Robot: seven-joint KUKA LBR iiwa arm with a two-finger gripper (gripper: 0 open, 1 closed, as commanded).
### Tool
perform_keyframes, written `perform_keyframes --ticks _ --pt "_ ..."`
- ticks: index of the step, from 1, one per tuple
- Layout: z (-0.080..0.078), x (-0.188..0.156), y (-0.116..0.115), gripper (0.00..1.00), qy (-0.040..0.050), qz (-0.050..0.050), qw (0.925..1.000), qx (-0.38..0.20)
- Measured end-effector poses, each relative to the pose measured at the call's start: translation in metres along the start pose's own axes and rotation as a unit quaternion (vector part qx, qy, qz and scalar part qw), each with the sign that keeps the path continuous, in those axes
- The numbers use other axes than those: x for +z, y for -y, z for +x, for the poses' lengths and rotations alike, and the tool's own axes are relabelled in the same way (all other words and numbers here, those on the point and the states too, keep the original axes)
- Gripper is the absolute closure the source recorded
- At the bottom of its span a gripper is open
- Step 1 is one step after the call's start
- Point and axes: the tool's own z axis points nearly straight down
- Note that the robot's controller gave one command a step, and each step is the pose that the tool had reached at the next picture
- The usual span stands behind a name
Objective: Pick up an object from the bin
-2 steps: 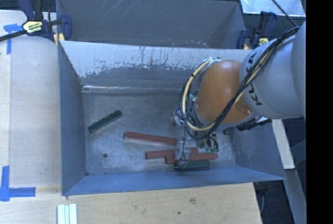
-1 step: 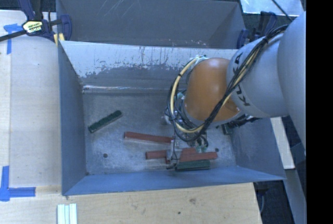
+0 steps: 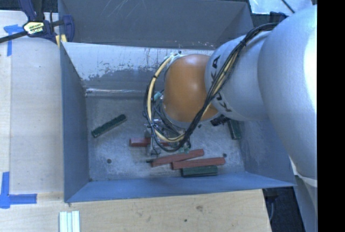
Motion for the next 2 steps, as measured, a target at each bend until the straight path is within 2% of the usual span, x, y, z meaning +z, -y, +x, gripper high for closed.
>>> perform_keyframes --ticks 1,2 --pt "0.0 0.0 0.0 1.0 0.0 0.0 1.0 0.0" --pt "-0.015 0.003 -0.001 1.0 -0.0017 0.0 0.9983 -0.057"
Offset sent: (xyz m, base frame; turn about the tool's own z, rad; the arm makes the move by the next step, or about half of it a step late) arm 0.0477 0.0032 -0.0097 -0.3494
